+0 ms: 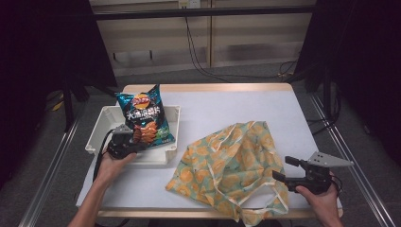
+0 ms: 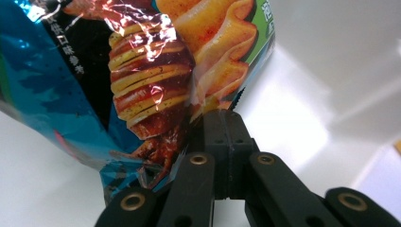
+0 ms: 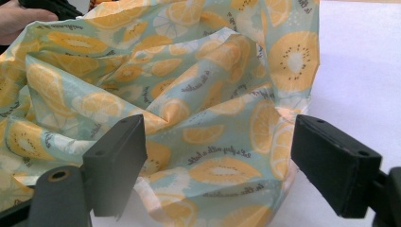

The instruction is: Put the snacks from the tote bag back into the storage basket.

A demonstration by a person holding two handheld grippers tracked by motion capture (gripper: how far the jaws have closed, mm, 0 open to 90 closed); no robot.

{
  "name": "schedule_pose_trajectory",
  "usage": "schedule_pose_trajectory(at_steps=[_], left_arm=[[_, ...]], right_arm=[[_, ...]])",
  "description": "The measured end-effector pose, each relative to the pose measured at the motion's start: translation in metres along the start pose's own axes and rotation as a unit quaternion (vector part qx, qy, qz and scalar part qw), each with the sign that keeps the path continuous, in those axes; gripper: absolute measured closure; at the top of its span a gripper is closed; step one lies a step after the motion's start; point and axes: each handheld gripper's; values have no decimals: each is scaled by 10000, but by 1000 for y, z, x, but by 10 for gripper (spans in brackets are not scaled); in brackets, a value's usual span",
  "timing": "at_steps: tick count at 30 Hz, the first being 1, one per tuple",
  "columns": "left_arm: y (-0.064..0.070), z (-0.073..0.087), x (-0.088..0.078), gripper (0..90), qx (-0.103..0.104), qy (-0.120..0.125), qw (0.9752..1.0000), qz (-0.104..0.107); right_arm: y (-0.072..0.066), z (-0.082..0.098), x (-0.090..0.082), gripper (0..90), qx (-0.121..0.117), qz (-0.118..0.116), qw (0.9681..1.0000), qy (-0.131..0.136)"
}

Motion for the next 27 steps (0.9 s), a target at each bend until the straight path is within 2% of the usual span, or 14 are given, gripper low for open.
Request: schedule_pose_trajectory(at_steps=[3,4,10,12,13,17,22,27], left_arm=[[-4,-5,3,900,-9,-128,9999,-111],[-7,-5,5,900,-93,-90,9998,-140],[-16,-11,7,900,-209,-110,9995,-223],[-17,-16,8,900,-164,-199,9990,-372],[-18,-18,8,900,-193,-311,9987,-366],[-24,-20,9,900,-357,-293,9983,-366],[-33,-19,9,900,-442,-231,9978,-430],[-43,-17,12,900,-551,-197,9964,-619]], right_arm=[[0,0,1,190,-21,-23,10000,-23],[-1,0,1,190,-11,-51,10000,-22],[-1,1,1,190,-19,-35,10000,-34],[-1,1,1,190,-18,-17,10000,-35],[-1,1,1,190,-29,-18,10000,-55],[-2,1,1,190,-52,-45,10000,-58],[-1,1,1,190,-46,-29,10000,-71],[-2,2,2,190,-55,-50,9999,-72]])
Point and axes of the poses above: each handheld gripper's, and its own axes: x roughly forward along the jaws, z roughly out of its underside, y roughly to its right, and after that the axes turned 4 degrees about z, right-handed
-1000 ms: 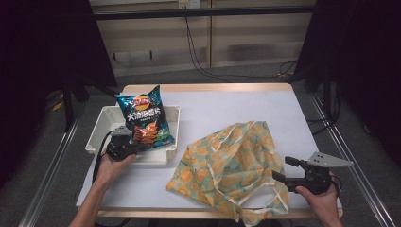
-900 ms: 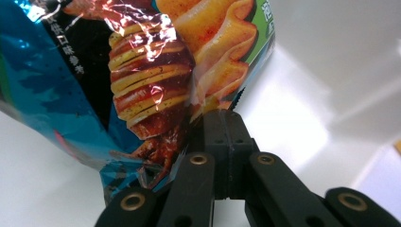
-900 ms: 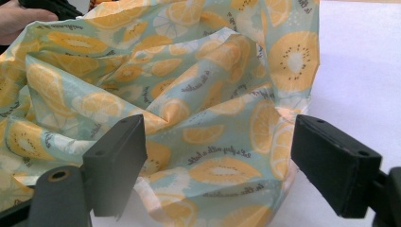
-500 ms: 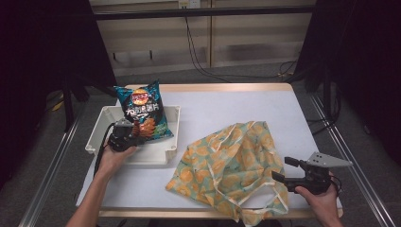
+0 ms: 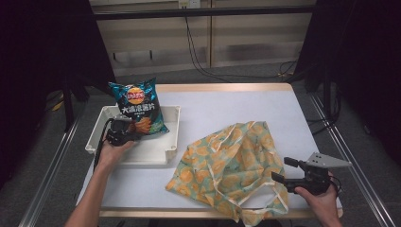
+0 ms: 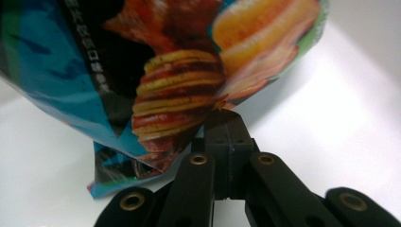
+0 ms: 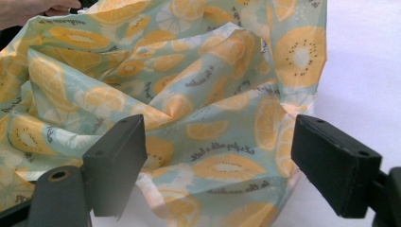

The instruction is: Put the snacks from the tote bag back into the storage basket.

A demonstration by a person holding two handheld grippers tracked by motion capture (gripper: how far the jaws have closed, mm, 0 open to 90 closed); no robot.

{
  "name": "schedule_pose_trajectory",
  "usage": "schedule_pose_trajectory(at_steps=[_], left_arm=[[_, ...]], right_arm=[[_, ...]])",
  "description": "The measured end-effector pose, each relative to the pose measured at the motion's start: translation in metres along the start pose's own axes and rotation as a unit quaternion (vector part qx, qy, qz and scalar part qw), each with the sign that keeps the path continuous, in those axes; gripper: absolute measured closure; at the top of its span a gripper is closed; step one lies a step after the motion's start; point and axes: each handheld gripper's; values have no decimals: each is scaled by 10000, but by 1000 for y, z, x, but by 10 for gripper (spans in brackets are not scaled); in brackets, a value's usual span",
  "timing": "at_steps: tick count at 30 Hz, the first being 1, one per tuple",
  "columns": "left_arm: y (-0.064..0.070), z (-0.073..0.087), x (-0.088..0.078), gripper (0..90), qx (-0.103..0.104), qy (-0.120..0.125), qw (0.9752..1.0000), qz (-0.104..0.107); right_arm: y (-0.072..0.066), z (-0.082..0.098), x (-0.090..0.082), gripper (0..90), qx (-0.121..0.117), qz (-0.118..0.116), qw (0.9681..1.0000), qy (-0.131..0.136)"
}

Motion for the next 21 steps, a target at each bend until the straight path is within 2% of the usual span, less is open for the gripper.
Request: schedule_pose_trajectory(at_steps=[1,7,8,10,13,15,16,18,20,21], left_arm=[[-3,0,1,900,-62,-4,10000,39],[-11,0,5,900,-152,9,9999,-45],[-12,-1,5,900,-239,-6,9997,-10],[-12,-3,7,900,-231,-42,9997,-116],[-6,-5,9,900,-142,-37,9998,-124],[-5,-4,8,900,-78,18,9998,-167],[-2,-2,7,900,-55,164,9998,-142],[0,-1,4,900,-120,351,9993,34],[3,-1,-3,900,-42,442,9990,15],[4,-2,-6,900,-12,456,9989,89]], right_arm=[[0,0,0,190,-1,-1,10000,-2],[0,0,1,190,-23,4,10000,-6],[0,0,1,190,-28,2,10000,-12],[0,0,1,189,-22,-9,10000,-13],[-1,0,1,190,-33,3,10000,-16],[-1,0,1,190,-29,6,10000,-12],[-1,0,0,190,-24,5,10000,-5],[0,0,0,189,-12,23,10000,25],[1,1,-1,189,18,29,10000,31],[2,0,-1,189,32,49,10000,42]])
Point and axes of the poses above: each handheld gripper's, and its own axes: x roughly forward along the jaws, z roughly out of its underside, y roughly to its right, and after that the axes turned 4 degrees about z, right-handed
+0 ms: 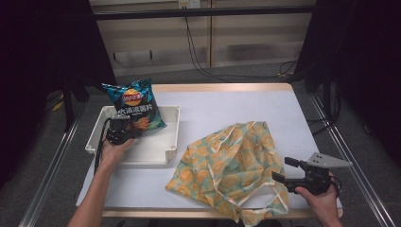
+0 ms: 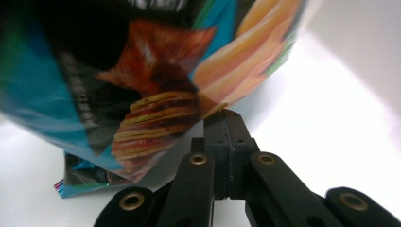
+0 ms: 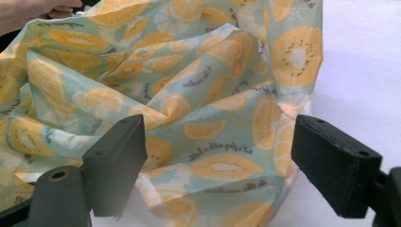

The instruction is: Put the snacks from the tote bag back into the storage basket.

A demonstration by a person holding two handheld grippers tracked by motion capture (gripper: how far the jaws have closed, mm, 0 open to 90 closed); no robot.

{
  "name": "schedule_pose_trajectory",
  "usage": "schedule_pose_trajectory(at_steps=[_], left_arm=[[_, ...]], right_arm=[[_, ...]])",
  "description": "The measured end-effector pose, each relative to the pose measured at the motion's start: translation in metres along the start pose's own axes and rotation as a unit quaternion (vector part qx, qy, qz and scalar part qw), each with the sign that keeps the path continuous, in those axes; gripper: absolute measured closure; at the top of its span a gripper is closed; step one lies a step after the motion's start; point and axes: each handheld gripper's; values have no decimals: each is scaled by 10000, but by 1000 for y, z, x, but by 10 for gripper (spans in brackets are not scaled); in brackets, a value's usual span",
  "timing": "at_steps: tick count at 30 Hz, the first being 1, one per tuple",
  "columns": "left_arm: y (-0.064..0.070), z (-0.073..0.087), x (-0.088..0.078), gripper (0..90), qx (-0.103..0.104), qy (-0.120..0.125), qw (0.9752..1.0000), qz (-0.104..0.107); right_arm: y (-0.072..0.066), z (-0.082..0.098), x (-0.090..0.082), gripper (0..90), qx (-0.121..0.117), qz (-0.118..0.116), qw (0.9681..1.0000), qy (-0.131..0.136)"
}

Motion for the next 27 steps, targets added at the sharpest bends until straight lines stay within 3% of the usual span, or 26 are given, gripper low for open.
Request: schedule_pose_trajectory(at_steps=[5,10,13,15,18,20,23,25,27], left_arm=[[9,2,-13,884,79,471,9987,168],[31,8,-30,822,232,898,9944,500],[46,12,-41,713,453,1019,9925,510],[54,16,-47,651,508,1135,9899,687],[63,22,-53,513,516,1164,9889,762],[70,29,-57,482,638,1216,9878,736],[83,39,-62,408,586,1267,9879,679],[89,46,-66,353,570,1421,9846,844],[97,54,-71,322,590,1519,9837,756]], right_arm=[[-1,0,-1,189,-31,-27,10000,-3],[-1,-1,-2,193,7,5,10000,60],[-1,-1,-2,192,-12,7,10000,60],[-2,-1,-2,192,-20,-1,10000,57],[-2,-1,-3,192,-25,2,10000,59],[-2,-1,-3,192,-9,29,10000,80],[-1,0,-5,195,16,26,10000,89],[0,1,-5,198,31,62,9999,76],[0,1,-6,199,12,80,9999,74]])
Point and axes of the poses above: each handheld gripper's, and its own axes: x roughly forward along the jaws, z roughly out of its underside, y roughly to its right, and after that the axes turned 4 degrees about z, right-handed
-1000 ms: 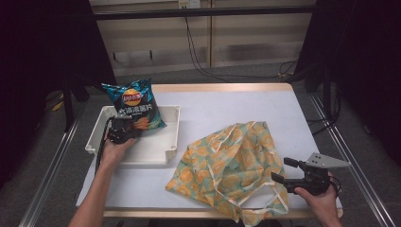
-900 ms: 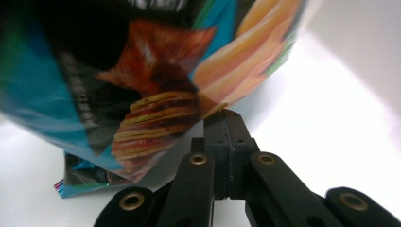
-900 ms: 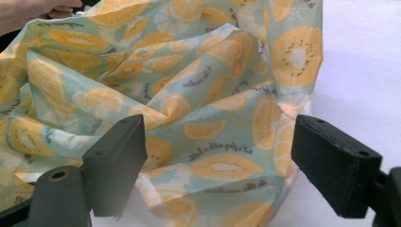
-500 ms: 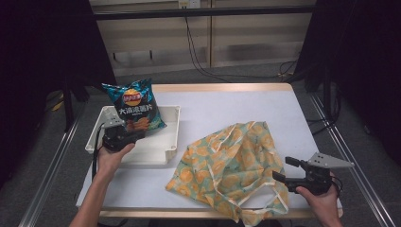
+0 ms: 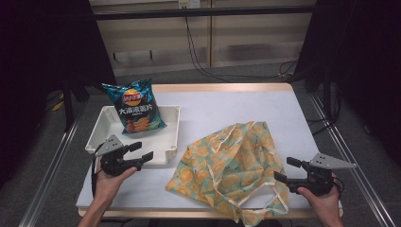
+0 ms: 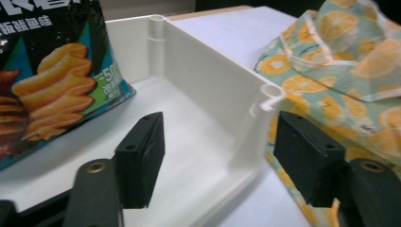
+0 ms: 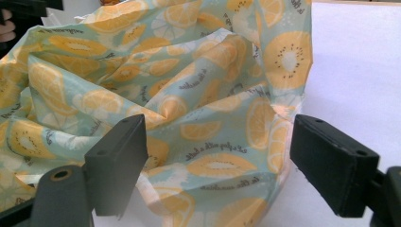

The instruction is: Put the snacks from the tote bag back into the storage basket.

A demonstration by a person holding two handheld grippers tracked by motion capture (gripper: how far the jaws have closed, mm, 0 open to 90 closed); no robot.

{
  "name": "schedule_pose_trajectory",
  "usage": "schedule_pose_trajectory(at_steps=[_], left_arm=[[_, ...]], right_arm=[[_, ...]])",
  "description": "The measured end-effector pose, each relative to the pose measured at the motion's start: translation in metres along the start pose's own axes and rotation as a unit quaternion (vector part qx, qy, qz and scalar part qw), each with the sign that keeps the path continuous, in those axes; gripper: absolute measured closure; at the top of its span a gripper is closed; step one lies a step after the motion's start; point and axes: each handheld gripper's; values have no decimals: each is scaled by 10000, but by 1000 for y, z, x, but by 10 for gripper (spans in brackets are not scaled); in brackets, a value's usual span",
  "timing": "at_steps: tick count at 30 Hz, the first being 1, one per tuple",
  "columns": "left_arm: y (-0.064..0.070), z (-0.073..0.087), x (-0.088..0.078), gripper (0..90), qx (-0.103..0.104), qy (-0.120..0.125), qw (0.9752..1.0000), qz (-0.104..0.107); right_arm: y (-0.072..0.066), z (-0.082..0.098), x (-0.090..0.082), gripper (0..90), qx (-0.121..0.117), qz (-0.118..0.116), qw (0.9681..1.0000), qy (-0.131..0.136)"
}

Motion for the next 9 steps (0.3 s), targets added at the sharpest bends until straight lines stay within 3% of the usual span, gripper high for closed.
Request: schedule_pose_trajectory(at_steps=[4,6,9], left_arm=[[16,20,-9,252,20,56,10000,-77],[17,27,-14,246,-31,100,9999,-12],[16,32,-19,238,31,132,9995,-272]], right_arm=[[-1,0,-1,203,-50,-1,10000,10],[-1,0,-1,205,-40,26,10000,26],[1,1,-2,205,-38,67,10000,51]])
Point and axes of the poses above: each handheld gripper's, and its own axes: x roughly forward along the jaws, z roughly out of its underside, y roughly to its right, and after that the axes turned 4 degrees about z, right-handed
